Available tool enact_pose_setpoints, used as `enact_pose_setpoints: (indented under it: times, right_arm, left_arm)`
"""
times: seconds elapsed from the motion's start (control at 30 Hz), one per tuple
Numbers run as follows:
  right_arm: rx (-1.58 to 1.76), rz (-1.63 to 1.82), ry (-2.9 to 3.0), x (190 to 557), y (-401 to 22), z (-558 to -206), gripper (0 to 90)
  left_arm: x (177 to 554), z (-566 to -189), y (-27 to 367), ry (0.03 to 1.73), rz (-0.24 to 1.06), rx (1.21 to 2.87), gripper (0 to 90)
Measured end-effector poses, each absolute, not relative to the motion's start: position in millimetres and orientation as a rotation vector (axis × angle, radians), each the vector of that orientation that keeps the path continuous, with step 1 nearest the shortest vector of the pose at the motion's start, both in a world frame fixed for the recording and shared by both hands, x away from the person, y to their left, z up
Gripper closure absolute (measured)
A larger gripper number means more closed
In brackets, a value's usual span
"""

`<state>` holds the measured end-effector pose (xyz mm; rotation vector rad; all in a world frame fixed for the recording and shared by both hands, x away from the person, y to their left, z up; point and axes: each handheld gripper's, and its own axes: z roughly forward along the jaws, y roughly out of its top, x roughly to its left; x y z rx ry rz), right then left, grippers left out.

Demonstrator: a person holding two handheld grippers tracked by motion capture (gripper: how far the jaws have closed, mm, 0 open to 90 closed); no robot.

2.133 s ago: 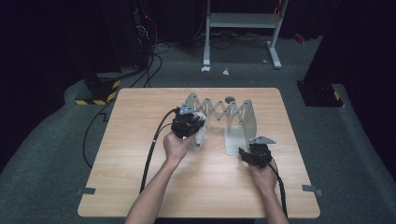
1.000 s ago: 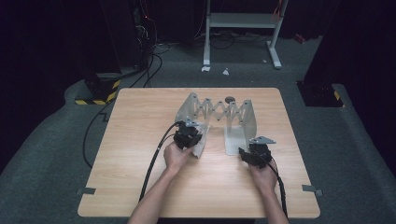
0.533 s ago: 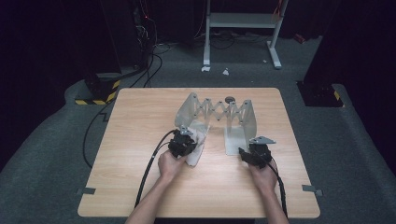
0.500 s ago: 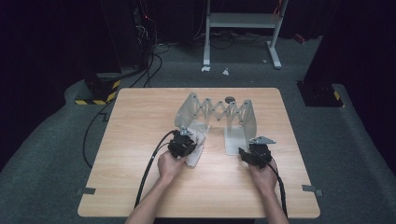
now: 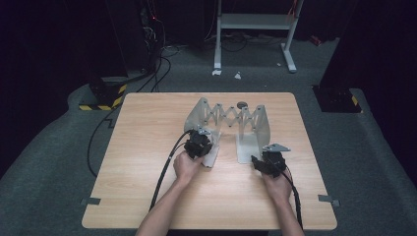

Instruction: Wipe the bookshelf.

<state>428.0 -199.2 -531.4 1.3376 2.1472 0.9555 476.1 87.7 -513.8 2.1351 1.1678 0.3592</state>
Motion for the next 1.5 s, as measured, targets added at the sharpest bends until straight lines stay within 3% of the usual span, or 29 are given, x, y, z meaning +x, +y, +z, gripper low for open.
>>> enact_pose_setpoints:
  times: [0.33, 0.77, 1.5]
  right_arm:
    - [1.327, 0.954, 2.154, 427, -199, -531, 48.9]
    - [1.326, 0.955, 2.154, 427, -199, -531, 48.8]
    - [1.326, 0.956, 2.156, 427, -199, -531, 48.8]
  left_arm:
    - [454, -518, 103, 1.182, 0.318, 2.124, 85.2]
    - [488, -506, 76, 1.221, 0.353, 2.089, 85.2]
    - [501, -411, 85, 1.146, 0.506, 1.919, 85.1]
